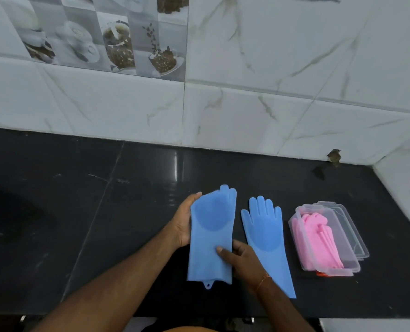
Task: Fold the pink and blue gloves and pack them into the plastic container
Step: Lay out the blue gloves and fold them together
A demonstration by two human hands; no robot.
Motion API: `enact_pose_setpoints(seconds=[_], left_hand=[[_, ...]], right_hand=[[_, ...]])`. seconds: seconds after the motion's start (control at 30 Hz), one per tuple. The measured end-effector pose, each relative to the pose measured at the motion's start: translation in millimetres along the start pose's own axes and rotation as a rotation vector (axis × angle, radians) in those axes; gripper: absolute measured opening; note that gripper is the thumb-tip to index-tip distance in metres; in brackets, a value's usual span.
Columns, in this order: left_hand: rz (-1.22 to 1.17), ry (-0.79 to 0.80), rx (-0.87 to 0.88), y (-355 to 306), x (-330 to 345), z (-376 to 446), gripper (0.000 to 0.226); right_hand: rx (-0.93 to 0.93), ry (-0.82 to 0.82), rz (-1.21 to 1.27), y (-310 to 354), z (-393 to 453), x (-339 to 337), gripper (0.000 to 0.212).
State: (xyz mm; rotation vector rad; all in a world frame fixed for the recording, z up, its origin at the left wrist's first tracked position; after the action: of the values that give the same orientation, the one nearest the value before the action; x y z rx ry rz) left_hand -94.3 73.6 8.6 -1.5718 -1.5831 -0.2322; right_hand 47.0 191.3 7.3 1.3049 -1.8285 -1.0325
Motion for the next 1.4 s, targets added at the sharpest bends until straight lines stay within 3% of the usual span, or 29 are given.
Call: enact_pose_setpoints(seconds=[0.17,0.37,0.47,0.53,0.63,0.7,0.77,0.87,0.93,1.3,1.4], left_hand=[[0.129,-0.187,-0.003,6,-10,27,0.042],[0.245,-0.204,0.113,-2,-19,43,0.037],[0.443,-0.263,0.170,-10,-23,44,0.039],[0.540,-0.262,0.220,-15,-23,45,0.050],[0.581,-0.308,0.319,-22,-22,42,0.101],[0.881,-0.417,0.419,-19,-24,36,0.106],[1.346,-0.493,0.578,-2,-25,32,0.095],[1.976,-0.365,0.689,47,-23,37,0.081],[2.136,-0.281,0.653,73,-28,44,0.080],[2.191,-0.277,0.612,73,-33,54,0.083],[2.171,-0.296,0.607,74,-31,54,0.081]], right_hand=[[0.107,-0.047,-0.192,-14,-2,-30,0.026],[0.170,-0.017,-0.346,-25,4,-48,0.020],[0.222,0.009,-0.424,-34,7,-53,0.023],[0.250,0.016,-0.445,-39,8,-56,0.027],[0.292,0.029,-0.463,-47,9,-57,0.031],[0.309,0.023,-0.465,-50,9,-57,0.034],[0.311,0.012,-0.476,-52,11,-57,0.036],[0.305,-0.004,-0.503,-53,13,-57,0.036],[0.304,-0.008,-0.517,-55,16,-58,0.036],[0.269,0.033,-0.664,-53,20,-60,0.040],[0.177,0.035,-0.790,-42,10,-67,0.046]])
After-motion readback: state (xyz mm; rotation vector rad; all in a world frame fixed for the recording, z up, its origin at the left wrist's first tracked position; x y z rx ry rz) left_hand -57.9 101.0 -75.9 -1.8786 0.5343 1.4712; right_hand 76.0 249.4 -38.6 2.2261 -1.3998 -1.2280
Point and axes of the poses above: each hand's wrist, its own z-axis towards the middle knuckle, its own x-axis out of the palm, y = z × x, the point moved 6 cm from there along z, towards the middle knuckle, and after that the axes turned 6 degrees about -x, right-handed, at the moved point
